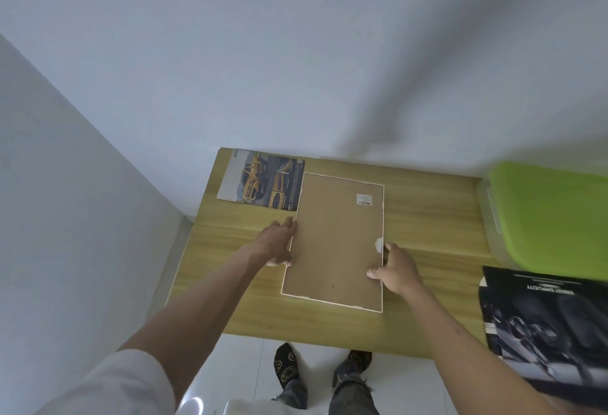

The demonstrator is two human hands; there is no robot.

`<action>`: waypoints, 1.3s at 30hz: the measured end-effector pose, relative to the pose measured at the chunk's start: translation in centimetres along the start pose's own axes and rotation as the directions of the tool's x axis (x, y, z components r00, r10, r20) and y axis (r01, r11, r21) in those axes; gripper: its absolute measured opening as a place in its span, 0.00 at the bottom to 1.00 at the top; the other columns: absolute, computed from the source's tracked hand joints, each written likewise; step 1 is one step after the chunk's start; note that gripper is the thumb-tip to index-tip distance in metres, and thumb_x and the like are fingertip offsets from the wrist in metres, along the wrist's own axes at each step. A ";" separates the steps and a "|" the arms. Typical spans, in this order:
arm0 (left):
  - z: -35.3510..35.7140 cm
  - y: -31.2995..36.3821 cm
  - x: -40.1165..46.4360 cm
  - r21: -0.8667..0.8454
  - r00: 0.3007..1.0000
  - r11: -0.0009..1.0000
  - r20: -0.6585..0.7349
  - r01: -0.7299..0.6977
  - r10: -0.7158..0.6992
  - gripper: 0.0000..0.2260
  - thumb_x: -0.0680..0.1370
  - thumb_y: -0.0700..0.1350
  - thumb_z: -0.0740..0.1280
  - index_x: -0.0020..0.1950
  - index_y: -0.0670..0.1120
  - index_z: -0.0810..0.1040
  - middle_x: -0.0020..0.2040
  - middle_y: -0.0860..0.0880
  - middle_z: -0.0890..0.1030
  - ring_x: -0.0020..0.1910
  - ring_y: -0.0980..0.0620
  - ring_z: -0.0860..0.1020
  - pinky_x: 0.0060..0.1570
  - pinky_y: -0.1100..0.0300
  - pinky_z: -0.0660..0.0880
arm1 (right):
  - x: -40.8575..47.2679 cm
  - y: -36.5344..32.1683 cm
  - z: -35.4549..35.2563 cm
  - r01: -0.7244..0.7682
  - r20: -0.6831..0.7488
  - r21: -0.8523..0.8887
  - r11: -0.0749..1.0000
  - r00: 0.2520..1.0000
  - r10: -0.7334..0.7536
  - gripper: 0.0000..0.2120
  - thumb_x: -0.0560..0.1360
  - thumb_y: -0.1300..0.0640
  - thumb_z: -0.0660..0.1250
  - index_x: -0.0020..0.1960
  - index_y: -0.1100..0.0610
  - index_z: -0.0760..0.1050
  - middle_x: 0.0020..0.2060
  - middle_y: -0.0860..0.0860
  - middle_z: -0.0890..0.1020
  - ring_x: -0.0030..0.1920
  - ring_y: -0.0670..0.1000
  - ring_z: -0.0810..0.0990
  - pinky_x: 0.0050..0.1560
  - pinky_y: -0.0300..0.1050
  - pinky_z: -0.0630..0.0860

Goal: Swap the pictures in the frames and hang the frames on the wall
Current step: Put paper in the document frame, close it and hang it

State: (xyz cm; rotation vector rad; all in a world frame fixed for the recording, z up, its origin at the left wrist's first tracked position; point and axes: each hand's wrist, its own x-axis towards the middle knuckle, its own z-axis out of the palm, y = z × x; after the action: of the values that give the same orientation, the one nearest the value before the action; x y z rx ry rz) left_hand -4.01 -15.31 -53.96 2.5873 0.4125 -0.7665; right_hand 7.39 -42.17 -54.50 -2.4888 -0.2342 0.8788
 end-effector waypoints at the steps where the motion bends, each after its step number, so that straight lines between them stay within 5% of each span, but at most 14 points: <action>1: 0.2 0.3 -0.2 0.004 1.000 1.000 -0.020 0.011 -0.010 0.46 0.71 0.45 0.76 0.80 0.44 0.50 0.80 0.48 0.53 0.71 0.41 0.65 0.70 0.49 0.66 | -0.1 -0.1 0.3 -0.028 -0.013 0.022 0.999 1.000 0.028 0.31 0.65 0.60 0.77 0.66 0.57 0.72 0.57 0.53 0.79 0.57 0.55 0.78 0.53 0.44 0.74; 5: 2.1 3.1 -1.0 -0.065 0.985 0.995 -0.149 0.078 -0.087 0.29 0.74 0.34 0.64 0.74 0.48 0.63 0.76 0.45 0.63 0.62 0.40 0.74 0.60 0.49 0.74 | -0.5 -1.0 0.8 -0.162 -0.016 0.170 0.972 0.986 0.167 0.31 0.68 0.67 0.72 0.69 0.58 0.67 0.57 0.55 0.78 0.48 0.53 0.78 0.39 0.42 0.72; 9: 1.7 3.4 -1.2 -0.344 0.968 0.927 -0.140 0.150 -0.209 0.32 0.74 0.34 0.62 0.78 0.46 0.59 0.68 0.43 0.74 0.63 0.39 0.75 0.59 0.51 0.74 | -0.1 -0.9 0.2 -0.224 0.055 0.250 0.942 0.975 0.217 0.33 0.68 0.70 0.71 0.71 0.60 0.66 0.58 0.55 0.78 0.55 0.55 0.78 0.49 0.45 0.75; 12: 1.7 2.4 -1.5 -0.792 0.942 0.582 -0.027 0.183 -0.334 0.41 0.68 0.32 0.66 0.79 0.44 0.56 0.64 0.47 0.79 0.61 0.46 0.77 0.58 0.55 0.76 | -0.7 -0.7 -0.5 -0.249 0.085 0.281 0.927 0.968 0.235 0.37 0.69 0.72 0.72 0.73 0.60 0.59 0.62 0.56 0.75 0.60 0.56 0.76 0.59 0.49 0.74; 14: 1.9 2.8 -2.3 -0.928 0.910 0.333 0.014 0.166 -0.415 0.41 0.66 0.30 0.69 0.78 0.42 0.61 0.50 0.51 0.83 0.54 0.51 0.78 0.52 0.61 0.77 | -1.7 -0.6 -1.1 -0.243 0.101 0.304 0.921 0.970 0.222 0.38 0.69 0.72 0.71 0.73 0.60 0.58 0.61 0.55 0.75 0.60 0.56 0.75 0.59 0.49 0.74; 16: 1.6 3.2 -2.6 -0.958 0.867 0.259 -0.023 0.123 -0.497 0.35 0.67 0.31 0.73 0.74 0.40 0.69 0.45 0.52 0.82 0.53 0.50 0.79 0.56 0.58 0.77 | -2.4 -0.7 -1.8 -0.225 0.105 0.334 0.915 0.974 0.201 0.38 0.69 0.73 0.71 0.73 0.60 0.58 0.58 0.53 0.75 0.57 0.55 0.75 0.55 0.46 0.72; 18: 0.4 3.5 -2.6 -0.954 0.841 0.287 -0.086 0.084 -0.534 0.29 0.67 0.35 0.76 0.67 0.42 0.77 0.47 0.50 0.83 0.54 0.47 0.81 0.60 0.50 0.77 | -2.8 -1.0 -2.9 -0.186 0.101 0.363 0.913 0.982 0.160 0.39 0.67 0.73 0.72 0.73 0.60 0.59 0.56 0.52 0.76 0.55 0.54 0.77 0.54 0.46 0.73; 22: -2.4 4.5 -2.7 -0.913 0.848 0.407 -0.193 0.030 -0.494 0.14 0.64 0.36 0.79 0.44 0.50 0.86 0.46 0.44 0.86 0.47 0.46 0.84 0.52 0.44 0.80 | -3.4 -1.7 -5.4 -0.066 0.030 0.405 0.912 0.998 0.059 0.34 0.67 0.67 0.74 0.69 0.57 0.64 0.53 0.53 0.79 0.52 0.53 0.80 0.51 0.49 0.78; 27: -6.6 7.2 -3.5 -0.864 0.824 0.500 -0.325 -0.058 -0.465 0.12 0.64 0.37 0.78 0.43 0.51 0.86 0.49 0.47 0.86 0.54 0.45 0.82 0.55 0.46 0.80 | -5.2 -3.7 -10.6 0.123 -0.111 0.481 0.868 0.991 -0.078 0.21 0.72 0.55 0.75 0.61 0.48 0.70 0.46 0.52 0.81 0.46 0.50 0.82 0.42 0.43 0.75; 29: -8.1 9.0 -4.3 -0.848 0.822 0.527 -0.342 -0.062 -0.455 0.10 0.66 0.35 0.74 0.39 0.50 0.86 0.45 0.46 0.86 0.43 0.47 0.81 0.45 0.52 0.80 | -5.7 -3.9 -12.7 0.180 -0.145 0.488 0.854 0.982 -0.124 0.21 0.71 0.57 0.76 0.61 0.50 0.73 0.46 0.55 0.83 0.47 0.52 0.83 0.45 0.45 0.77; 32: -9.4 12.5 -5.3 -0.814 0.812 0.574 -0.395 -0.092 -0.429 0.08 0.69 0.35 0.71 0.44 0.44 0.85 0.39 0.45 0.82 0.33 0.49 0.73 0.34 0.59 0.69 | -7.2 -4.0 -16.0 0.266 -0.202 0.498 0.825 0.961 -0.187 0.20 0.71 0.62 0.76 0.59 0.53 0.74 0.43 0.50 0.82 0.44 0.49 0.81 0.41 0.42 0.73; 36: -10.4 17.8 -6.3 -0.817 0.797 0.565 -0.416 -0.116 -0.437 0.19 0.73 0.47 0.73 0.62 0.41 0.79 0.53 0.43 0.82 0.51 0.45 0.79 0.47 0.55 0.74 | -9.8 -4.5 -20.2 0.385 -0.311 0.434 0.814 0.912 -0.266 0.16 0.70 0.59 0.76 0.51 0.46 0.74 0.41 0.49 0.82 0.41 0.49 0.80 0.36 0.41 0.70; 39: -11.3 22.8 -7.4 -0.793 0.755 0.572 -0.503 -0.209 -0.421 0.31 0.75 0.59 0.69 0.73 0.44 0.69 0.69 0.43 0.75 0.68 0.44 0.72 0.66 0.49 0.70 | -11.6 -4.4 -22.5 0.456 -0.410 0.284 0.843 0.853 -0.323 0.16 0.69 0.59 0.74 0.52 0.47 0.74 0.41 0.48 0.82 0.41 0.51 0.81 0.35 0.43 0.72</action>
State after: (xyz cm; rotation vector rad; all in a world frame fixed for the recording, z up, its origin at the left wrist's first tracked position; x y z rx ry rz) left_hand 3.92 -31.20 -34.26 1.7946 0.9025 0.3567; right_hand 12.43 -50.74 -30.82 -2.0769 -0.4026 0.2666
